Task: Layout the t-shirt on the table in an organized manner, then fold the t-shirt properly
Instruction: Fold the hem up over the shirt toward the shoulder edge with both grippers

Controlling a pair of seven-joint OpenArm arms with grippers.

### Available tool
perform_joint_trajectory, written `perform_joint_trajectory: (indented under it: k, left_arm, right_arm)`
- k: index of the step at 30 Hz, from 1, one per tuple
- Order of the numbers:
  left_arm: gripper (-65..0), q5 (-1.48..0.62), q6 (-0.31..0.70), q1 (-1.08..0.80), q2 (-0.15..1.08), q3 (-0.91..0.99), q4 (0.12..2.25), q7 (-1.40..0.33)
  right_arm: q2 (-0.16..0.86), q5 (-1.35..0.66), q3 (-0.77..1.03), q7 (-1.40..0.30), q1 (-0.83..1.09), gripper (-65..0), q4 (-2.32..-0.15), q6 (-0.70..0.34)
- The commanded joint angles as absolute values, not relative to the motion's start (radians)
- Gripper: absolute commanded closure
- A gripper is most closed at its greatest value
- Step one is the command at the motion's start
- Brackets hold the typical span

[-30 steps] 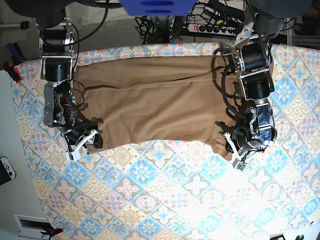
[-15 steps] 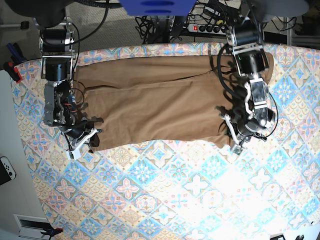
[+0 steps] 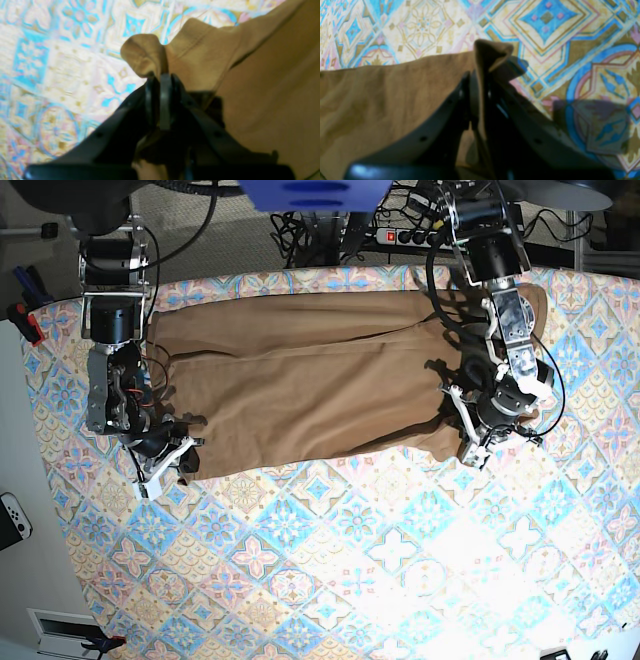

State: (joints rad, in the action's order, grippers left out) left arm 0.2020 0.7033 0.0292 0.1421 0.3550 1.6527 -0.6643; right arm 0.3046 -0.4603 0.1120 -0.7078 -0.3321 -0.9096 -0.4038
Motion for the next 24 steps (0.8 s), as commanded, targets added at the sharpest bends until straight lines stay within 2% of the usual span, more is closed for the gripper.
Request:
perform_joint_trajectory:
  k: [1, 7, 12, 24]
  left_arm:
    - [0.0, 0.194, 0.698, 0.027, 0.148, 0.357, 1.684, -0.651]
    - [0.0, 0.194, 0.698, -0.042, 0.148, 0.358, 1.748, -0.651]
    - [0.0, 0.186, 0.698, -0.081, 0.145, 0.387, 1.796, -0.651]
    - [0.0, 0.189, 0.698, -0.173, 0.145, 0.403, 1.87, -0.651]
  right_arm:
    - [0.312, -0.441, 0.111, -0.762, -0.34, 0.0, -0.928, -0.407]
    - [0.312, -0.443, 0.114, -0.796, -0.255, 0.0, -1.078, -0.406]
    - [0.312, -0.443, 0.196, -0.851, -0.223, 0.0, -1.213, -0.406]
    - [0.312, -0.443, 0.278, -0.889, -0.117, 0.0, -1.386, -0.406]
